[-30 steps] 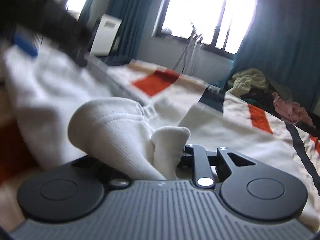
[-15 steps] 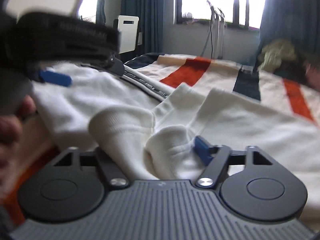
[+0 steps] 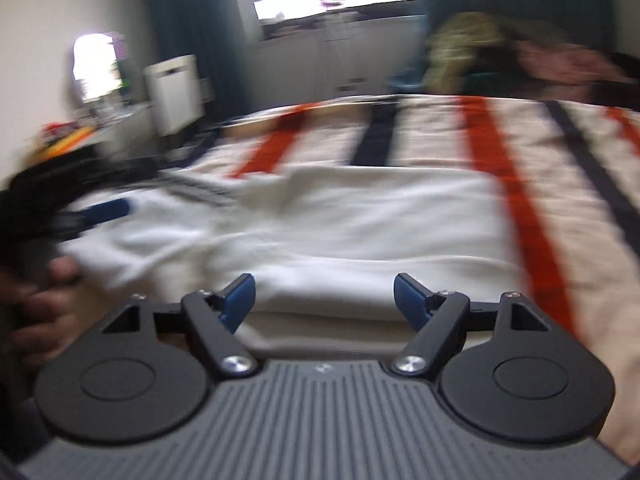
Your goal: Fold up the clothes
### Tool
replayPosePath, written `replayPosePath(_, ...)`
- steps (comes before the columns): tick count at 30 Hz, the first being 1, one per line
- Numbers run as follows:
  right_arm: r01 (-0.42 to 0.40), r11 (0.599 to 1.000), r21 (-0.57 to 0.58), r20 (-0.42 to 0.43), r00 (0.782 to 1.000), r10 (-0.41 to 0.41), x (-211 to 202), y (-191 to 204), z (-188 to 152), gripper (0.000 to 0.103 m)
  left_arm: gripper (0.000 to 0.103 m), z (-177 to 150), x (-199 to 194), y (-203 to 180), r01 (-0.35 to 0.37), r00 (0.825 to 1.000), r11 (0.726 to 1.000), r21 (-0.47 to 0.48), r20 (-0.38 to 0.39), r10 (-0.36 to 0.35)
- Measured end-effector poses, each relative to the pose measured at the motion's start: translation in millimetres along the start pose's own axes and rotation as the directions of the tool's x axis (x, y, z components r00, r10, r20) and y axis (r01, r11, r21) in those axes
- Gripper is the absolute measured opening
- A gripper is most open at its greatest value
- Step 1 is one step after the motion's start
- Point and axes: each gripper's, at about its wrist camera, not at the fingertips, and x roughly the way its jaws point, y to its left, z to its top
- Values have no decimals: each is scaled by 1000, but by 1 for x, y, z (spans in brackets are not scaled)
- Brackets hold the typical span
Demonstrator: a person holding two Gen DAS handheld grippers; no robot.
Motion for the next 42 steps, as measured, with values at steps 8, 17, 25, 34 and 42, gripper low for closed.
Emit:
replayPosePath(8, 211, 963, 168, -39, 977, -208, 37, -51, -6, 79, 49, -33, 45, -12, 31, 982, 999, 38, -187, -23)
replayPosePath(17, 224, 955, 193, -78, 974, -213, 54, -56, -13, 80, 52, -45, 70, -3, -78, 960, 993, 86, -262, 98)
replayPosePath(25, 237, 956, 174, -64, 971, -229, 53, -51, -15, 80, 31, -49, 82, 3, -46, 958, 997, 57, -281, 61)
replayPosePath(34, 211, 961, 178, -31, 977, -209, 46, -53, -13, 80, 15, -42, 54, -1, -30, 971, 1000, -7, -239, 28)
replayPosePath(42, 200, 973, 116, 55, 977, -207, 35, -38, -8, 79, 15, -52, 52, -3, -96, 952, 995, 31, -289, 101)
